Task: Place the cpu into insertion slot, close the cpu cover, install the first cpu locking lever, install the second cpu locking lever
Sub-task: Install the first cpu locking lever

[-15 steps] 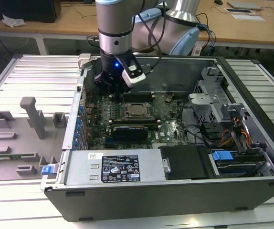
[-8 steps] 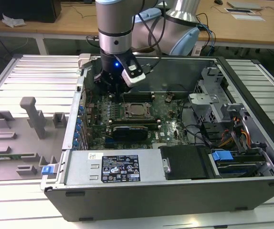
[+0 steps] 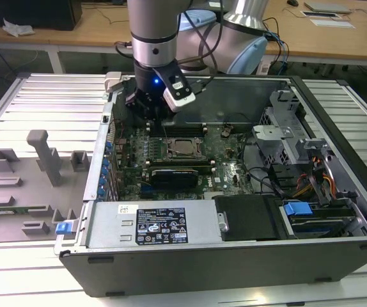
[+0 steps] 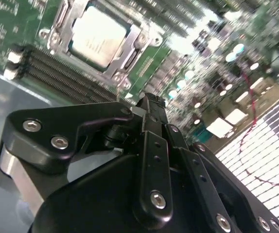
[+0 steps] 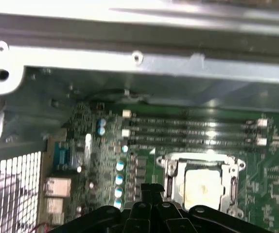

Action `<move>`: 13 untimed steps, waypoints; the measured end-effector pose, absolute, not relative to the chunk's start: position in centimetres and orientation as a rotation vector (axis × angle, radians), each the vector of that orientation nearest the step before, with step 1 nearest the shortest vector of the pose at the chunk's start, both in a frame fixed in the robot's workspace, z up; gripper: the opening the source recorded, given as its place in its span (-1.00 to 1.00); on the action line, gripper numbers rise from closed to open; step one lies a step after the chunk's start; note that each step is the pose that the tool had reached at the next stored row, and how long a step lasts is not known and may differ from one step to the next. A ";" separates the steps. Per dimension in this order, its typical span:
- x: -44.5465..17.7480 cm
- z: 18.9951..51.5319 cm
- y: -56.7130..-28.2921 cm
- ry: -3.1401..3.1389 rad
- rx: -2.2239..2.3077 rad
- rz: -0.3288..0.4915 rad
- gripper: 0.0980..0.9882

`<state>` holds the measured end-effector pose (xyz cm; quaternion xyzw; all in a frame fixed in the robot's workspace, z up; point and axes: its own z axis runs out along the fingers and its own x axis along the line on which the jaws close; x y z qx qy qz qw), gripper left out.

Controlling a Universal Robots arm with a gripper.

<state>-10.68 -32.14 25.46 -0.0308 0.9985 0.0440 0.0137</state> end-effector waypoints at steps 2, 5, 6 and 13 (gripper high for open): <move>-10.7 25.5 -32.1 3.107 -0.096 0.173 -0.98; -10.9 25.4 -32.1 3.103 -0.095 0.218 -0.98; -11.0 25.4 -32.1 3.102 -0.094 0.229 -0.98; -11.1 25.3 -32.1 3.093 -0.093 0.315 -0.98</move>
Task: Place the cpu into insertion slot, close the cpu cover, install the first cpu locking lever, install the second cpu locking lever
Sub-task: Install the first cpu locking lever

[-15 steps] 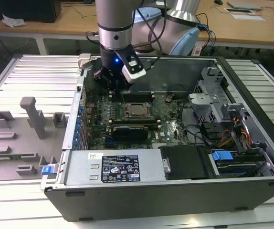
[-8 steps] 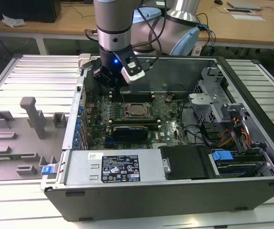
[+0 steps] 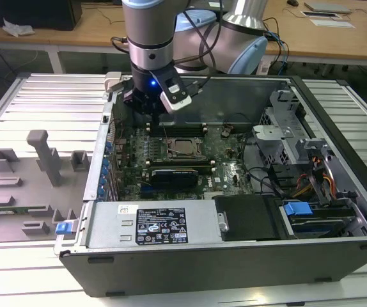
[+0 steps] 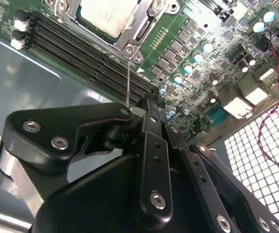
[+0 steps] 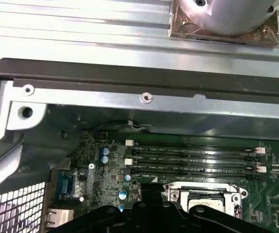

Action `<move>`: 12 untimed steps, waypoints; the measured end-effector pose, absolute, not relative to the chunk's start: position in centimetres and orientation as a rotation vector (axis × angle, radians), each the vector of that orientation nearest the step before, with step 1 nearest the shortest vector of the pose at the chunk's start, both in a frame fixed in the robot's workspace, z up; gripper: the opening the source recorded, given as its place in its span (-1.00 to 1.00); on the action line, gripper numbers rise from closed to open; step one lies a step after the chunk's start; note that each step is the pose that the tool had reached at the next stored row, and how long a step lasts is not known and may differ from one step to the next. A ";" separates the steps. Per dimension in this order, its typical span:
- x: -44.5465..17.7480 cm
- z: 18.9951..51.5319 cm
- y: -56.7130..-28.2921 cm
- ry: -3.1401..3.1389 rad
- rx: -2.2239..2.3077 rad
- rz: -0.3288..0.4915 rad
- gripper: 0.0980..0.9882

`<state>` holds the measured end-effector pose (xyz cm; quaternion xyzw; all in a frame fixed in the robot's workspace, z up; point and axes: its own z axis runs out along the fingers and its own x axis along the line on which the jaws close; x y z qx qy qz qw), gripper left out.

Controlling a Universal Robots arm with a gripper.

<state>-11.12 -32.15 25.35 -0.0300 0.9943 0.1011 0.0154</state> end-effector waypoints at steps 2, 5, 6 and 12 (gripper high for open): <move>-10.9 25.3 -32.1 3.093 -0.093 0.315 -0.98; -10.4 25.3 -32.1 3.093 -0.093 0.316 -0.98; -10.0 25.3 -32.2 3.093 -0.093 0.316 -0.98; -7.5 25.3 -32.2 3.098 -0.093 0.316 -0.98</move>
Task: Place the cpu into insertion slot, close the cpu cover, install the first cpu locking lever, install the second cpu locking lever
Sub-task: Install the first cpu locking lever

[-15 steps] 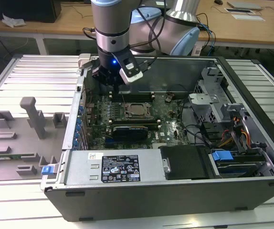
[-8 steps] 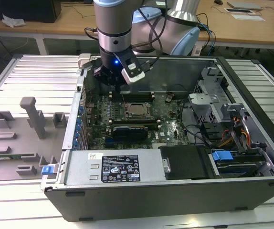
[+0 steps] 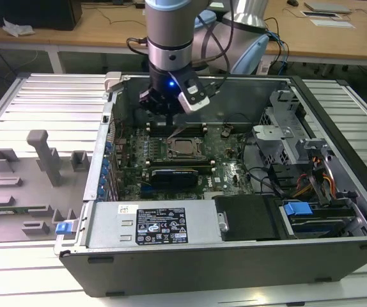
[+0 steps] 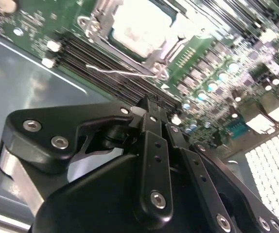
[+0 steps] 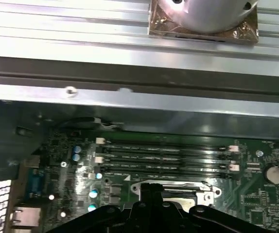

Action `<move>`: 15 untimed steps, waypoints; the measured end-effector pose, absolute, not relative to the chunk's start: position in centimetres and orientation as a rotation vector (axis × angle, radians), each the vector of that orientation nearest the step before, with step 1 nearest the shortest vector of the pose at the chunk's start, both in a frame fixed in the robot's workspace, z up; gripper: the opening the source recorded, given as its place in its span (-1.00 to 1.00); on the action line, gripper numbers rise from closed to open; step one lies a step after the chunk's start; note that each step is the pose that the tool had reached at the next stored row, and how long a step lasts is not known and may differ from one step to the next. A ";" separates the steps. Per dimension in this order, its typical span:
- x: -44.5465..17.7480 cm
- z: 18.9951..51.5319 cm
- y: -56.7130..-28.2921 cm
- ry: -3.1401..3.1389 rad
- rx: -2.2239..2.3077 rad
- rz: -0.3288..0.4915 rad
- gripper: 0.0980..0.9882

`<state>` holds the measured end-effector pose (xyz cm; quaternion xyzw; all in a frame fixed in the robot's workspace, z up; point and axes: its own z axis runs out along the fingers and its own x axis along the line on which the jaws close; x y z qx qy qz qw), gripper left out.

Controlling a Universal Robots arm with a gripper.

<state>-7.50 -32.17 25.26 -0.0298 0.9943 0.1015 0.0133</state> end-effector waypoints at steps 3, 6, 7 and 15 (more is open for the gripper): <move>-6.6 25.3 -32.2 3.100 -0.092 0.317 -0.98; -5.7 25.3 -32.2 3.102 -0.092 0.317 -0.98; -5.6 25.3 -32.2 3.102 -0.092 0.317 -0.98; -5.8 25.2 -32.2 3.065 -0.100 0.314 -0.98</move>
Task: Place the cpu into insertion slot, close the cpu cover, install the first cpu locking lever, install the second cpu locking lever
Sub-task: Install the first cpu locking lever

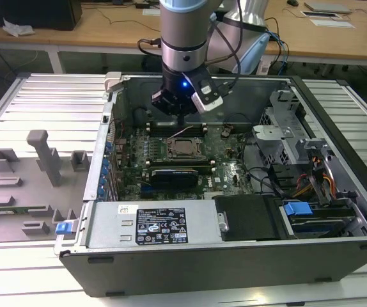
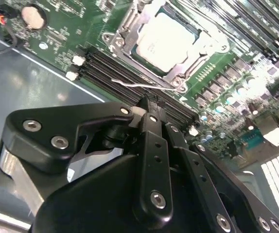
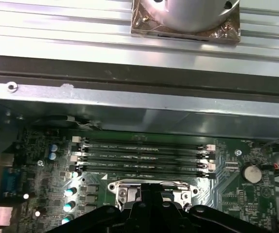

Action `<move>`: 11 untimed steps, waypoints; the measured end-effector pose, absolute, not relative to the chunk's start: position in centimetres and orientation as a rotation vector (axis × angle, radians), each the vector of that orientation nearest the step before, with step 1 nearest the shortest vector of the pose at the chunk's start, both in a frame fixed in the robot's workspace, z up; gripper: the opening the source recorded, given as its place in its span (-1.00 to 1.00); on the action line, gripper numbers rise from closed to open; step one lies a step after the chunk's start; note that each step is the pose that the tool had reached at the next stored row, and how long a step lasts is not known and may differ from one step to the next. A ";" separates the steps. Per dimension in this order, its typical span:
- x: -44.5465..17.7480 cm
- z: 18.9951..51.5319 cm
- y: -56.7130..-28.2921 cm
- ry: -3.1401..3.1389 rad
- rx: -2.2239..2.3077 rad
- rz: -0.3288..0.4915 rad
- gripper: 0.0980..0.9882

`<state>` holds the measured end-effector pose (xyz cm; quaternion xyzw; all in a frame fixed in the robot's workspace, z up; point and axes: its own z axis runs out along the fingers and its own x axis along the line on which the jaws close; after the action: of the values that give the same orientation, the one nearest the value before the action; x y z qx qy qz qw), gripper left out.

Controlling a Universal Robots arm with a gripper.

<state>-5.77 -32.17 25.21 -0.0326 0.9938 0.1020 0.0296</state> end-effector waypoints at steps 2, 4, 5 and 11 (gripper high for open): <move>-5.9 25.2 -32.2 3.031 -0.109 0.310 -0.98; -6.1 25.1 -32.2 3.003 -0.115 0.305 -0.98; -6.2 25.1 -32.2 2.982 -0.119 0.303 -0.98; -6.7 24.4 -32.2 2.935 -0.125 0.297 -0.98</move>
<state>-6.71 -32.19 24.45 -0.0421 0.9896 0.1002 0.0944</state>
